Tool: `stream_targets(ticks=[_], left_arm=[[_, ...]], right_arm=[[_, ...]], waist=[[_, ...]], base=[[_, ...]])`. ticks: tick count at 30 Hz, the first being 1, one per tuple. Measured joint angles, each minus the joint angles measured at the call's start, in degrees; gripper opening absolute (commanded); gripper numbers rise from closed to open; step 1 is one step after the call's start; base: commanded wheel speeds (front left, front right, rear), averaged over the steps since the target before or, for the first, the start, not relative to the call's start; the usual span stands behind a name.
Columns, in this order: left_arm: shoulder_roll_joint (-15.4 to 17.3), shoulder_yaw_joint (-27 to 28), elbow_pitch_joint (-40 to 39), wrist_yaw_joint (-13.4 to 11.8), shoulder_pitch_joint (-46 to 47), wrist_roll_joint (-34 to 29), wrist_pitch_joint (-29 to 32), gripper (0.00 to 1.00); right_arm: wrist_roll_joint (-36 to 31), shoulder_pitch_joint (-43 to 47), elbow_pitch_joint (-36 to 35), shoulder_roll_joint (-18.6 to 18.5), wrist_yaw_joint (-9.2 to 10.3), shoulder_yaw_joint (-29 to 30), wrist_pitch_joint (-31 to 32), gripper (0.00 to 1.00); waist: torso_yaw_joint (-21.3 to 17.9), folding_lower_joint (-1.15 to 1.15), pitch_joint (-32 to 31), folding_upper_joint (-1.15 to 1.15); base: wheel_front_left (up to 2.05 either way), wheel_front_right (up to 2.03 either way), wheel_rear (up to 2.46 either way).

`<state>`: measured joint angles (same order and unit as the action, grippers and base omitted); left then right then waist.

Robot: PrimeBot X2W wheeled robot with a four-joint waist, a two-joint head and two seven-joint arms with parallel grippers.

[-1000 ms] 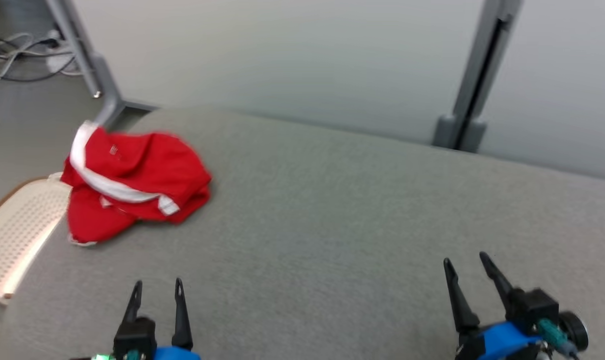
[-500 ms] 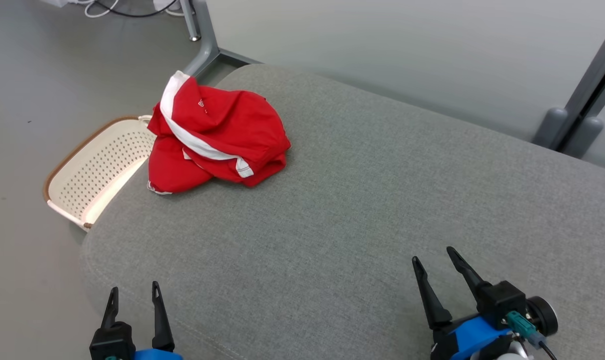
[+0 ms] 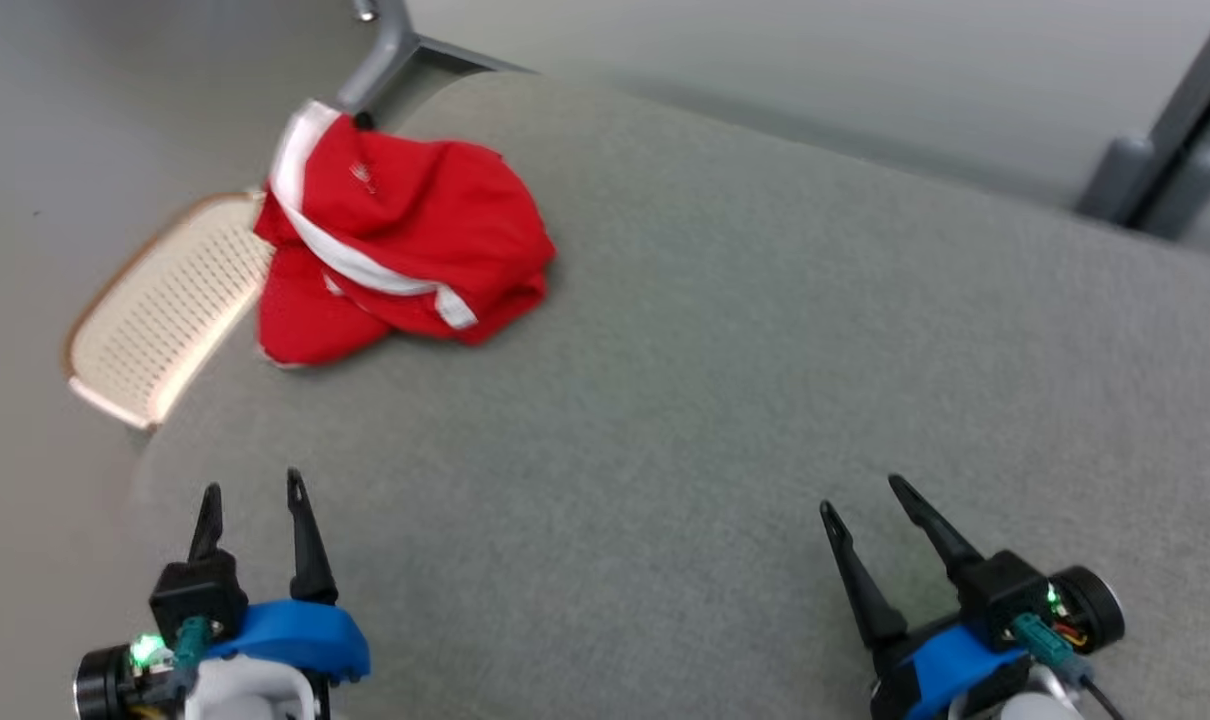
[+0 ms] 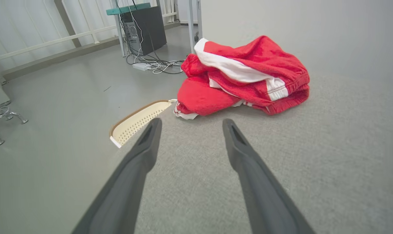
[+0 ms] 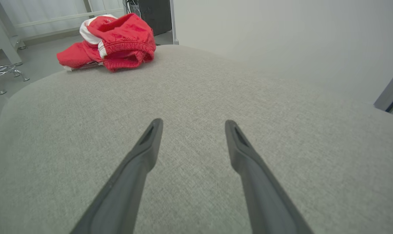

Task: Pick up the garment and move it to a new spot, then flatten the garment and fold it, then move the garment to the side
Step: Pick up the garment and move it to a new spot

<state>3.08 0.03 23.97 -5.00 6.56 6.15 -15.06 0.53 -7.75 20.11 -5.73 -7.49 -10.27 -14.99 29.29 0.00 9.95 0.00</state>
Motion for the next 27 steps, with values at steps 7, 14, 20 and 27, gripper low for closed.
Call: stream_targets(ticks=[7,14,20,27], left_arm=[[0.32,4.11,5.45,1.92,12.24,0.9,-0.01,1.0],[1.14,7.02,11.8,1.77,22.18,0.88,0.0,1.0],[1.47,10.51,18.28,-1.09,28.0,1.58,-0.01,1.0],[1.87,12.8,23.79,-1.01,31.37,3.11,-0.02,0.82]], right_arm=[[0.24,-2.38,-3.64,-4.32,0.0,-3.05,0.0,1.0],[1.31,-4.96,-7.26,-7.47,0.0,-4.43,-0.02,1.0],[2.03,-6.64,-9.35,-8.79,0.0,-5.39,-0.07,1.0],[2.42,-7.45,-10.29,-9.21,0.0,-5.76,-0.18,1.0]], waist=[[-5.45,0.01,6.8,0.0],[-9.83,0.02,12.85,0.01],[-12.37,0.0,15.95,0.01],[-13.58,0.0,17.3,0.01]], base=[[0.0,0.0,0.0],[0.0,0.0,0.0],[0.0,0.0,0.0],[0.0,0.0,0.0]])
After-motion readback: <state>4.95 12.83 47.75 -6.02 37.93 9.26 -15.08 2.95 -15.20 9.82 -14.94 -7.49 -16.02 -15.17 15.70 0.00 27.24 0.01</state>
